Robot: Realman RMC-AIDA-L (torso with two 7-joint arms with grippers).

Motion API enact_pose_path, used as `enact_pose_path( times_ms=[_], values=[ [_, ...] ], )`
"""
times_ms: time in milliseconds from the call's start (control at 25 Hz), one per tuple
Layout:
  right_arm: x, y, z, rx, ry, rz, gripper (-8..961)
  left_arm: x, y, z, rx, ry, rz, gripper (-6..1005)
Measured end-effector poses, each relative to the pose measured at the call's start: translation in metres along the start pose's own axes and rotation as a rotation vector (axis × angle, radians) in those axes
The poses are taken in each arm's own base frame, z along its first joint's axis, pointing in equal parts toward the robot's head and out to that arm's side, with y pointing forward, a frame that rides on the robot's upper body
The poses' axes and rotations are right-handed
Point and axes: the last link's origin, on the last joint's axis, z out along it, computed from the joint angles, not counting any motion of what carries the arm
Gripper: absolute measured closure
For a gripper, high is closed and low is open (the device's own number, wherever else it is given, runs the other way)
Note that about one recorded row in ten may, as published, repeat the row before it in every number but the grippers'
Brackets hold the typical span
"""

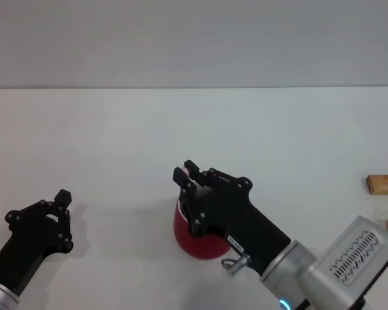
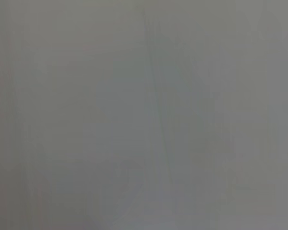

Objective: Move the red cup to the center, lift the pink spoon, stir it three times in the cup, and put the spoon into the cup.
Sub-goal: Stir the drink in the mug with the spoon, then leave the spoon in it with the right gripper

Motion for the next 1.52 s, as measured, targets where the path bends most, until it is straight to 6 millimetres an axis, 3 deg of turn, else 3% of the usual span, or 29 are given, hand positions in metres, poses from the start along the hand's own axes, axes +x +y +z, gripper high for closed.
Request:
enact_pose_path(
  times_ms=[600,1040,1520],
  values=[
    [-0.002,-0.027,0.002,0.072,-0.006,-0.047,953,-0.002,0.000,0.002,0.003,-0.015,-0.002,1001],
    [0.003,0.000,-0.027,0.073,-0.015,0.027,953,-0.002,0.000,0.003,0.002,-0.018,-0.002,1001],
    [0.002,0.010,-0.014,-0.010,-0.007,-0.005,952,-0.002,0.001,0.001,-0.005,-0.017,0.000,1001]
  ],
)
